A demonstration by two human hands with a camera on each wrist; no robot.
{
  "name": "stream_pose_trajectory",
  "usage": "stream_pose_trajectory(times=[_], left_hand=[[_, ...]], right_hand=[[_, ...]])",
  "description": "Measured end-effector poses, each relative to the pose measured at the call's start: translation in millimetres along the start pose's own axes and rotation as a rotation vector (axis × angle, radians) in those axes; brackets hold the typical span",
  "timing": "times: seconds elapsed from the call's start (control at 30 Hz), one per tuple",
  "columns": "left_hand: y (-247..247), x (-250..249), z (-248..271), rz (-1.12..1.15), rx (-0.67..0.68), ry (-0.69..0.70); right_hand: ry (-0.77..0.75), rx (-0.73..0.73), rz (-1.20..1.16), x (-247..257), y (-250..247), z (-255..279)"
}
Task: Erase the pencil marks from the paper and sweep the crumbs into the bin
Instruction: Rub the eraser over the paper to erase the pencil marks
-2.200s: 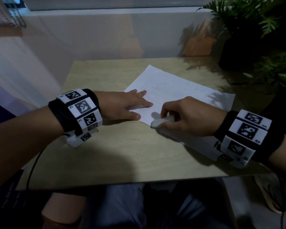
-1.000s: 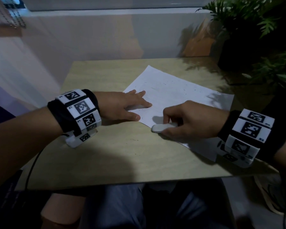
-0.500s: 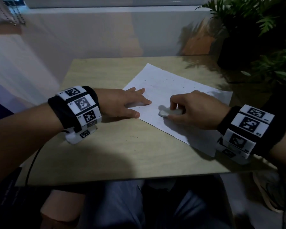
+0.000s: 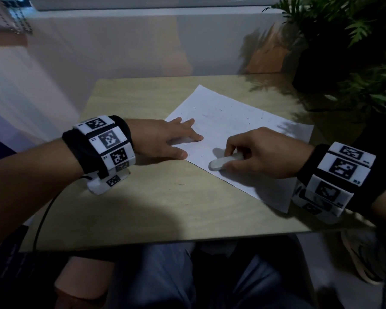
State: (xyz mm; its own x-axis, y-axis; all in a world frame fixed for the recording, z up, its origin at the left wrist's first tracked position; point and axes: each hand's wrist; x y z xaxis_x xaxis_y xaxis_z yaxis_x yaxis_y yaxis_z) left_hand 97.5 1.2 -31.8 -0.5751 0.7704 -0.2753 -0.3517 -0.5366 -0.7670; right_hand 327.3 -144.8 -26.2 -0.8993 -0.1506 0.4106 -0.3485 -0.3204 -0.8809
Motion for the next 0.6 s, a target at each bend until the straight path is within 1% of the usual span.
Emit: stream_pose_trajectory(times=[0.07, 0.1, 0.13, 0.17, 0.23, 0.27, 0.3, 0.33, 0.4, 0.43, 0.47, 0.53, 0.6], left_hand=[[0, 1, 0, 0.011, -0.004, 0.005], [0, 2, 0, 0.014, -0.004, 0.006], [0, 2, 0, 0.013, -0.004, 0.006], [0, 2, 0, 0.009, -0.003, 0.006], [0, 2, 0, -0.001, -0.001, 0.005], [0, 3, 0, -0.004, 0.000, 0.006], [0, 3, 0, -0.003, 0.001, 0.006], [0, 3, 0, -0.001, 0.000, 0.007], [1, 2, 0, -0.001, -0.005, 0.007], [1, 3, 0, -0.004, -0.005, 0.007], [1, 3, 0, -0.006, -0.004, 0.005], [0, 3, 0, -0.008, 0.001, 0.004], [0, 4, 0, -0.006, 0.004, 0.007]], right_hand=[[0.061, -0.090, 0.092, -3, -1, -2], [0.065, -0.127, 0.140, -4, 0, -2], [0.046, -0.135, 0.161, -3, 2, -2], [0.012, -0.103, 0.149, -2, 3, 0], [-0.051, 0.020, 0.076, 1, 4, 5], [-0.065, 0.056, 0.040, 1, 3, 5], [-0.063, 0.052, 0.018, 0, 2, 5], [-0.046, 0.014, 0.020, -2, 2, 4], [-0.006, -0.088, 0.096, -8, 2, 0], [-0.007, -0.112, 0.128, -10, 4, -1], [-0.036, -0.105, 0.135, -10, 6, -1], [-0.128, -0.019, 0.088, -9, 11, 2], [-0.165, 0.043, 0.036, -9, 10, 3]])
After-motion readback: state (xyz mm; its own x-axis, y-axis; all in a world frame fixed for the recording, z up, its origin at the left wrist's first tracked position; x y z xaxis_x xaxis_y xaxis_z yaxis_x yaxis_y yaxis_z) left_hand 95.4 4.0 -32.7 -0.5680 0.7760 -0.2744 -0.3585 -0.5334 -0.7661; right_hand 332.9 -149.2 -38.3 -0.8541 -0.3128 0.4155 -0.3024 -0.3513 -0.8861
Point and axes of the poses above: each hand's wrist, its own z-axis away from the middle knuckle, its own y-axis out of the palm, x = y × z, and after that the axes turned 10 degrees about x, right-handed
